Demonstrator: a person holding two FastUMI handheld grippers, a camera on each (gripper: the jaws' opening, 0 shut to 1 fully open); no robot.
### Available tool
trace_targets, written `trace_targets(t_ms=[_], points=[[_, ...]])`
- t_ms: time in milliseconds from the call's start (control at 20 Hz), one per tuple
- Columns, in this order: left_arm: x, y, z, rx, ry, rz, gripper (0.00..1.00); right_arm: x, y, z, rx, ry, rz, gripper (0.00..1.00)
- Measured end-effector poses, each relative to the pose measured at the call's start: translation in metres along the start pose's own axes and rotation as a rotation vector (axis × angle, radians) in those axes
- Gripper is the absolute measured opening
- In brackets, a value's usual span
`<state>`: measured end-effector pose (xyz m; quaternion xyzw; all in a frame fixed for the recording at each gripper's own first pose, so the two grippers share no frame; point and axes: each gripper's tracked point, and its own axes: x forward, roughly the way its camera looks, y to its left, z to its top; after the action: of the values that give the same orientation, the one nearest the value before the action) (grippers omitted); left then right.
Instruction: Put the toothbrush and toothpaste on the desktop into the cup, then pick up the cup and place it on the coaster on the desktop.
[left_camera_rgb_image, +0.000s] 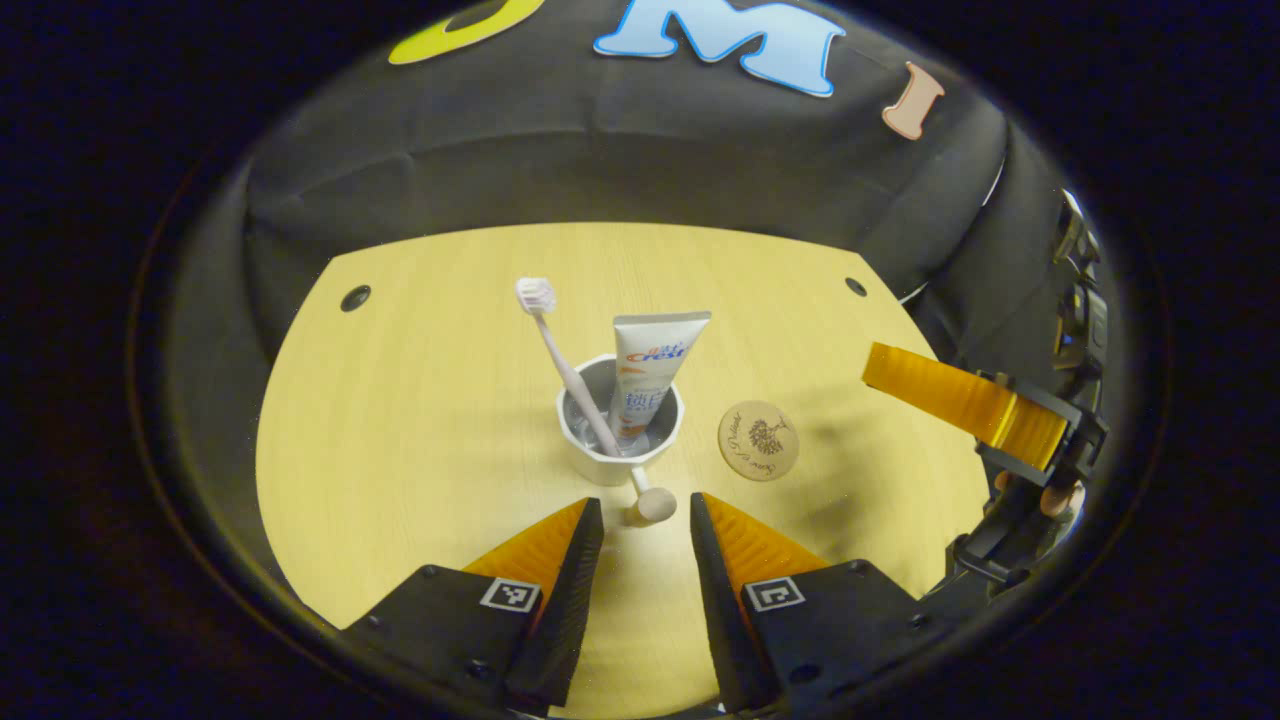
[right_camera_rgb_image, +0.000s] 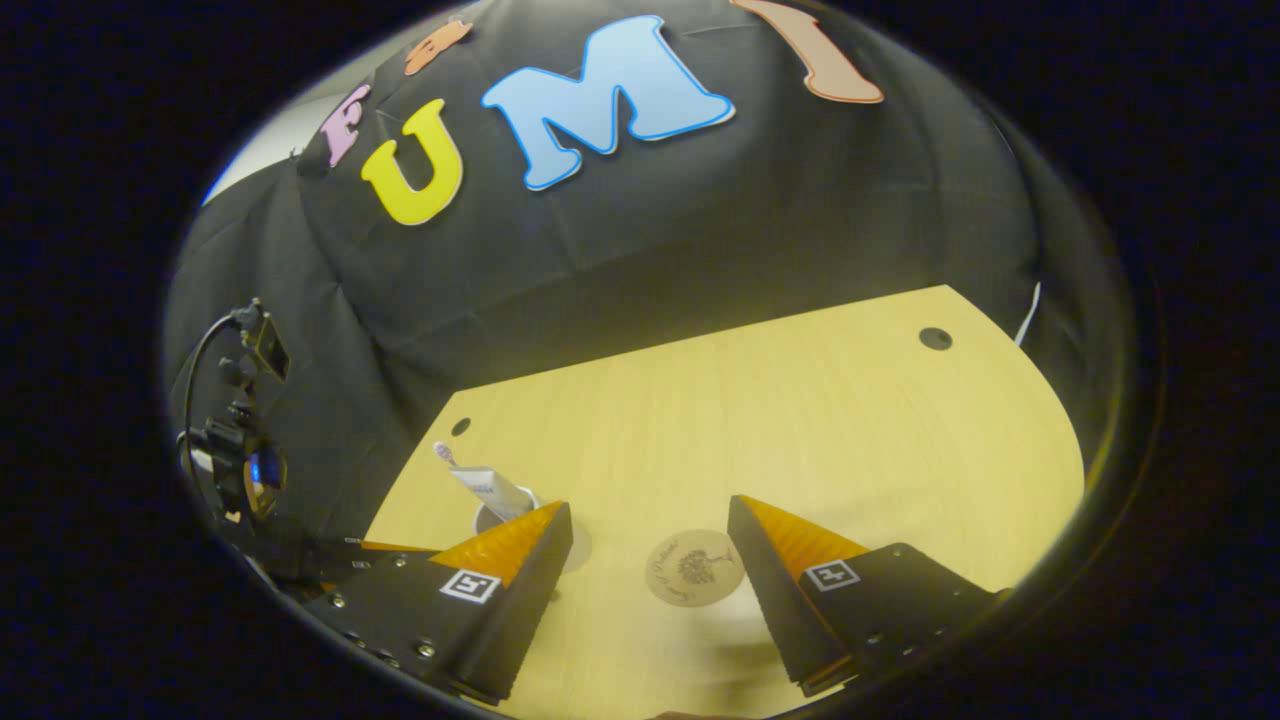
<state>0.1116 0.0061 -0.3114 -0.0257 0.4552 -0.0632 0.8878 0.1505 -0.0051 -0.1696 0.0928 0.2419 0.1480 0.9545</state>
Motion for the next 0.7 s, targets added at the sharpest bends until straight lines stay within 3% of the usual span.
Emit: trace_targets(t_ms=[400,700], points=[[0.046,0.006,-0.006,-0.007,0.157,0.055,0.6,-0.018,-0.057,-0.023,0.094,0.017,-0.079,0.94],[0.068,0.015,-0.01,-0.016,0.266,0.107,0.6,-0.02,-0.073,-0.036,0.153,0.029,-0.105,0.94]])
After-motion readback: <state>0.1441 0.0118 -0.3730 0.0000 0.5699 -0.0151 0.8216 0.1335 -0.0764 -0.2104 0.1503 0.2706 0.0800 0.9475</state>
